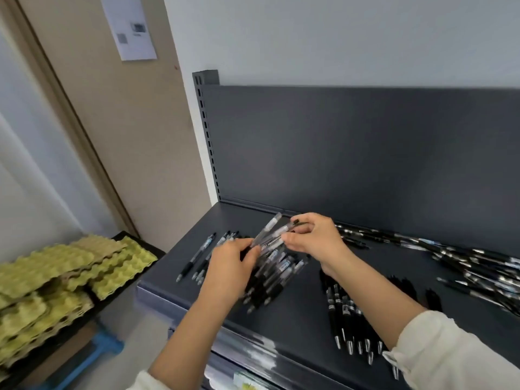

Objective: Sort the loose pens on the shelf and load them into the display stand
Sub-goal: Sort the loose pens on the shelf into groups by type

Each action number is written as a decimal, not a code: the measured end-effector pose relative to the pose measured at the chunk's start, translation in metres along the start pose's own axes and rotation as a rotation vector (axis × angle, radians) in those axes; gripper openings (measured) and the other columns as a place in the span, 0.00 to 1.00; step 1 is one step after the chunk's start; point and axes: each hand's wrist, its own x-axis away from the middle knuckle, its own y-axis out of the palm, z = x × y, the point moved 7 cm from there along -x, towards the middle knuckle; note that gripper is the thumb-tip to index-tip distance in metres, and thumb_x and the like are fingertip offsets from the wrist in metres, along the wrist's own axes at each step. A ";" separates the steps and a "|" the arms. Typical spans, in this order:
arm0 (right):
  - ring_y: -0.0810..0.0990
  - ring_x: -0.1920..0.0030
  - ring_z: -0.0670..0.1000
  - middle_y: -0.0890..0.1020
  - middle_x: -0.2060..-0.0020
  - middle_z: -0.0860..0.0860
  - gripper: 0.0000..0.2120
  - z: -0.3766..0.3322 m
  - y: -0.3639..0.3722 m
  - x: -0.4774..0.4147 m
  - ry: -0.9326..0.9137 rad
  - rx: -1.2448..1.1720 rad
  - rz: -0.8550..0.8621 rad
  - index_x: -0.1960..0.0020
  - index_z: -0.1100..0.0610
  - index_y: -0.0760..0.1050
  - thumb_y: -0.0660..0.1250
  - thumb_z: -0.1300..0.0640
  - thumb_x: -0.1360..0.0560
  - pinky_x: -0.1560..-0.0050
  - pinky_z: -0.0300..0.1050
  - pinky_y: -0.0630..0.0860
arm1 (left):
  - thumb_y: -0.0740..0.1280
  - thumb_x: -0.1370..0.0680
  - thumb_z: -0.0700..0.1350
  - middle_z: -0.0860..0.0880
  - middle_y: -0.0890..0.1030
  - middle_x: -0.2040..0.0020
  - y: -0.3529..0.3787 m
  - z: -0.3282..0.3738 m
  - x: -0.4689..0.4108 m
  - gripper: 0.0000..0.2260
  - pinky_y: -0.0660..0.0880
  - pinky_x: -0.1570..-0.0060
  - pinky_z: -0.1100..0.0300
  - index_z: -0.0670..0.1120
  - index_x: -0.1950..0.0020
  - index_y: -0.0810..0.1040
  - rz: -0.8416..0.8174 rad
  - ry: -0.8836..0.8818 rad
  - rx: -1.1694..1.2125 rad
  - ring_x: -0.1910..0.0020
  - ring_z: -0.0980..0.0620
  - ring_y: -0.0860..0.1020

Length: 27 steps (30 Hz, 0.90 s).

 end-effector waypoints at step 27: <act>0.79 0.48 0.48 0.82 0.49 0.50 0.11 0.014 -0.103 -0.011 -0.147 0.777 0.238 0.45 0.57 0.81 0.69 0.62 0.27 0.45 0.39 0.73 | 0.71 0.27 0.51 0.46 0.78 0.50 0.035 0.005 -0.019 0.13 0.73 0.54 0.47 0.47 0.46 0.82 0.107 0.144 -0.597 0.51 0.41 0.76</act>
